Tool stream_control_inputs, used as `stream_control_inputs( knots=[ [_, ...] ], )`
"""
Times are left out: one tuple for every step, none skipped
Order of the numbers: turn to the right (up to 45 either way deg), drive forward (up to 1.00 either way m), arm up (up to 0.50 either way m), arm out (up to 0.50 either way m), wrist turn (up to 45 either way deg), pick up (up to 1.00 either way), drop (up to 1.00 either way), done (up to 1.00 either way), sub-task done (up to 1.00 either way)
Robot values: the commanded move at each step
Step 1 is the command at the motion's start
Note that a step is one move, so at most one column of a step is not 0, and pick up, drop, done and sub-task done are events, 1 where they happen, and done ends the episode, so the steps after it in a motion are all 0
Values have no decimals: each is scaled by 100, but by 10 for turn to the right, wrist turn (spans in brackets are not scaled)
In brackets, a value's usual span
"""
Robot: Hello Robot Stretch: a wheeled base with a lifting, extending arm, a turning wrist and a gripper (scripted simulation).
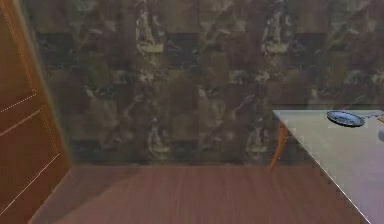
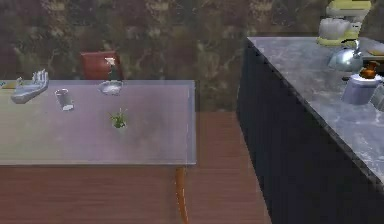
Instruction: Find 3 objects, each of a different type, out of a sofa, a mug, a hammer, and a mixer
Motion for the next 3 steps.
stream_control_inputs(
  knots=[
    [450,0,0,0,0,0,0,0,0],
    [450,0,0,0,0,0,0,0,0],
    [450,0,0,0,0,0,0,0,0]
  ],
)
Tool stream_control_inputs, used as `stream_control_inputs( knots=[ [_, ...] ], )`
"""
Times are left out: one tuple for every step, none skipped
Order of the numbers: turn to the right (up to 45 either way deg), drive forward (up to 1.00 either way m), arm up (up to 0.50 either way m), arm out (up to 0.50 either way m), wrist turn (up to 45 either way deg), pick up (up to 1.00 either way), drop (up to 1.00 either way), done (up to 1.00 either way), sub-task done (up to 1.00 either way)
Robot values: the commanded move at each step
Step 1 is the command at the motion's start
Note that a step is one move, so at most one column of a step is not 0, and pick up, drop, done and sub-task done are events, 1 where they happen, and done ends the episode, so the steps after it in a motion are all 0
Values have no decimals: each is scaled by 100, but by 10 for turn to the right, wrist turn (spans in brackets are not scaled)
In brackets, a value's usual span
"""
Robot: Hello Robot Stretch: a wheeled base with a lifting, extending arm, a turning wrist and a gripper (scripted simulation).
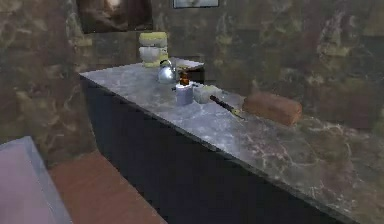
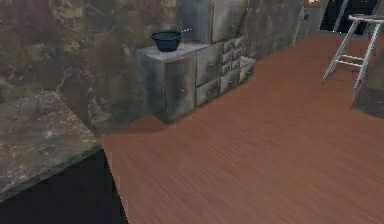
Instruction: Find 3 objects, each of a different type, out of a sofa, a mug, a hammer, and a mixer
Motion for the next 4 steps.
stream_control_inputs(
  knots=[
    [180,0,0,0,0,0,0,0,0],
    [0,0,0,0,0,0,0,0,100],
    [450,0,0,0,0,0,0,0,0],
    [450,0,0,0,0,0,0,0,0]
  ],
)
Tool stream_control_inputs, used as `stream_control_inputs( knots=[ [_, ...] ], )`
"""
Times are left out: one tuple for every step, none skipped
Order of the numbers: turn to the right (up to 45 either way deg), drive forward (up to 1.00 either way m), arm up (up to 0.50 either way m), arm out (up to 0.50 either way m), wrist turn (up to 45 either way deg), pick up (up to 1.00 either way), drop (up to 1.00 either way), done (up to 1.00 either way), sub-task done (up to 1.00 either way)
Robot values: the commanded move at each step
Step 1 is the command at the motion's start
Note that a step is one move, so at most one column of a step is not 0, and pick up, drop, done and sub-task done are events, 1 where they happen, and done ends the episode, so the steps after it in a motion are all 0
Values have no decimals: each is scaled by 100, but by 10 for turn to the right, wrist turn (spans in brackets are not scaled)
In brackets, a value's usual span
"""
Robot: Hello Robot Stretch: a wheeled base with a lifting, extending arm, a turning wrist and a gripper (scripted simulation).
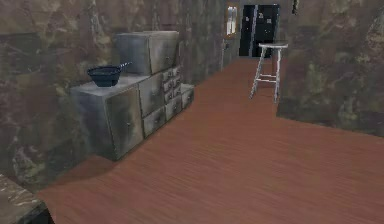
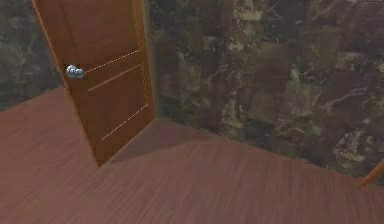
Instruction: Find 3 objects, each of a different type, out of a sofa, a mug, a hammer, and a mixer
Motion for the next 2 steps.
stream_control_inputs(
  knots=[
    [120,0,0,0,0,0,0,0,0],
    [0,60,0,0,0,0,0,0,0]
  ],
)
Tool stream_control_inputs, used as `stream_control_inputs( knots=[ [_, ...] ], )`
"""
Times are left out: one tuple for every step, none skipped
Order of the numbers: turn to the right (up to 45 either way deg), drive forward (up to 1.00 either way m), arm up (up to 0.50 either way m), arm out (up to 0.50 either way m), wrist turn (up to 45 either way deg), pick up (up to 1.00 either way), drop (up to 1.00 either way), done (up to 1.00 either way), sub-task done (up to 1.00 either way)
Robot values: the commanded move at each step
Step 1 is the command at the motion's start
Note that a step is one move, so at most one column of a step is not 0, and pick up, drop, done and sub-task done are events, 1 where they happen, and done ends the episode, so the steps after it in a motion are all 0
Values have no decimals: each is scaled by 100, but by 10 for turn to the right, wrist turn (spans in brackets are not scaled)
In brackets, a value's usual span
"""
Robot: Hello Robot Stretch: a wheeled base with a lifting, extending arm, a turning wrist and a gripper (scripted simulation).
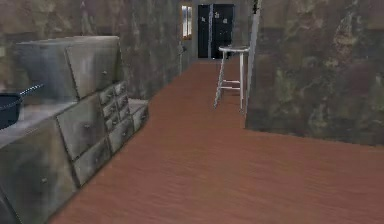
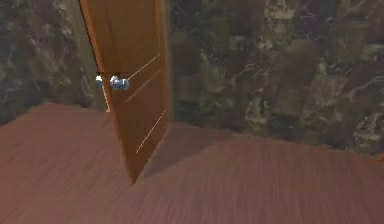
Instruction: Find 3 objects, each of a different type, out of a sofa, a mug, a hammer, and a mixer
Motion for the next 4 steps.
stream_control_inputs(
  knots=[
    [-450,0,0,0,0,0,0,0,0],
    [-30,0,0,0,0,0,0,0,0],
    [0,25,0,0,0,0,0,0,0],
    [-300,0,0,0,0,0,0,0,0]
  ],
)
